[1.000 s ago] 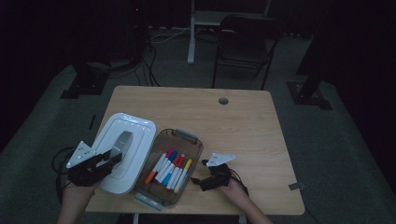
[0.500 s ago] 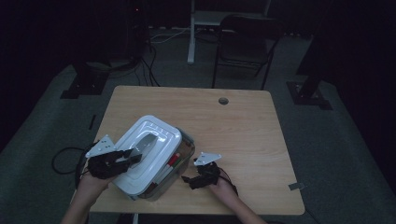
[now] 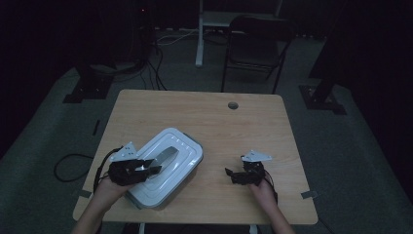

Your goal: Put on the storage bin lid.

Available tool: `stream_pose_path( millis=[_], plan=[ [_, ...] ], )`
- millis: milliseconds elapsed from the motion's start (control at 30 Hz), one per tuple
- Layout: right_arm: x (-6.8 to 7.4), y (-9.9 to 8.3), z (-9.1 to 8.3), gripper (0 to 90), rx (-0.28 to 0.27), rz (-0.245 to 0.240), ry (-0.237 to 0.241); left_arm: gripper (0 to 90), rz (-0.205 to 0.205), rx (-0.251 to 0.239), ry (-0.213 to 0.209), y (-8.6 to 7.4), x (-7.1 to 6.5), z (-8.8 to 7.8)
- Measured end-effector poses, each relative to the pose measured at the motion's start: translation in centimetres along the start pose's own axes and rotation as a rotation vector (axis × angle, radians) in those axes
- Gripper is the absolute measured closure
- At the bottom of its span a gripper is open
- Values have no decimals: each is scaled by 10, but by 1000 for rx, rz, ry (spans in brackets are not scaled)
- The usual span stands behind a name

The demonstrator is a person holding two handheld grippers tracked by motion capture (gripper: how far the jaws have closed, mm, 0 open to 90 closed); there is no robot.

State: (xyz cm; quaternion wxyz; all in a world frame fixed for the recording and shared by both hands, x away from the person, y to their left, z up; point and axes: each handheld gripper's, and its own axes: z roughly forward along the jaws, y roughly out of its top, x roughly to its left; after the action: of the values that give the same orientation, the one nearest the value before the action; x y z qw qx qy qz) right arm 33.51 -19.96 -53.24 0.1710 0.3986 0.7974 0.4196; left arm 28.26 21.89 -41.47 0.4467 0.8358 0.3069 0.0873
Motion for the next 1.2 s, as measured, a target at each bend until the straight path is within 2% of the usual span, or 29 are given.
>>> stream_pose_path(
  millis=[67,233,333,400,467,533,600,633,667,767,800,900,933,1000,1033,1100,1133,1200],
  plan=[
    [-8,-4,-6,119,3,9,-30,688,12,2,5,-1,-2,2],
    [-26,-16,-20,118,8,43,-95,688,2,-25,-12,-4,0,2],
    [-36,-22,-29,119,15,44,-150,688,8,-37,-18,-6,1,2],
    [-43,-26,-35,118,18,65,-174,685,20,-41,-10,-7,0,2],
    [-51,-30,-39,118,21,90,-197,659,8,-50,-8,-7,0,2],
    [-58,-35,-41,118,32,110,-212,442,-14,-57,-7,-7,2,0],
    [-60,-37,-42,118,41,117,-222,346,-24,-60,-7,-6,2,-2],
    [-62,-39,-42,118,46,123,-223,346,-42,-60,9,-5,2,-6],
    [-66,-42,-42,118,58,136,-223,191,-44,-61,24,-4,2,-8],
    [-69,-45,-43,119,73,147,-245,146,-54,-84,14,-2,5,-16],
    [-71,-47,-43,119,76,152,-262,99,-54,-88,29,-2,6,-20],
    [-73,-48,-44,119,86,160,-273,87,-60,-118,90,-2,11,-31],
    [-75,-49,-46,119,99,170,-289,5,-72,-120,101,-2,14,-34],
    [-75,-49,-46,119,99,170,-289,5,-78,-122,114,-3,17,-36],
    [-76,-49,-46,119,109,177,-297,5,-83,-143,160,-5,24,-43],
    [-78,-50,-47,119,118,184,-304,5,-91,-159,189,-8,31,-48],
    [-79,-51,-47,119,117,187,-306,5,-99,-169,208,-13,39,-51],
    [-79,-51,-47,118,117,186,-306,5,-105,-175,221,-15,44,-53]
  ],
)
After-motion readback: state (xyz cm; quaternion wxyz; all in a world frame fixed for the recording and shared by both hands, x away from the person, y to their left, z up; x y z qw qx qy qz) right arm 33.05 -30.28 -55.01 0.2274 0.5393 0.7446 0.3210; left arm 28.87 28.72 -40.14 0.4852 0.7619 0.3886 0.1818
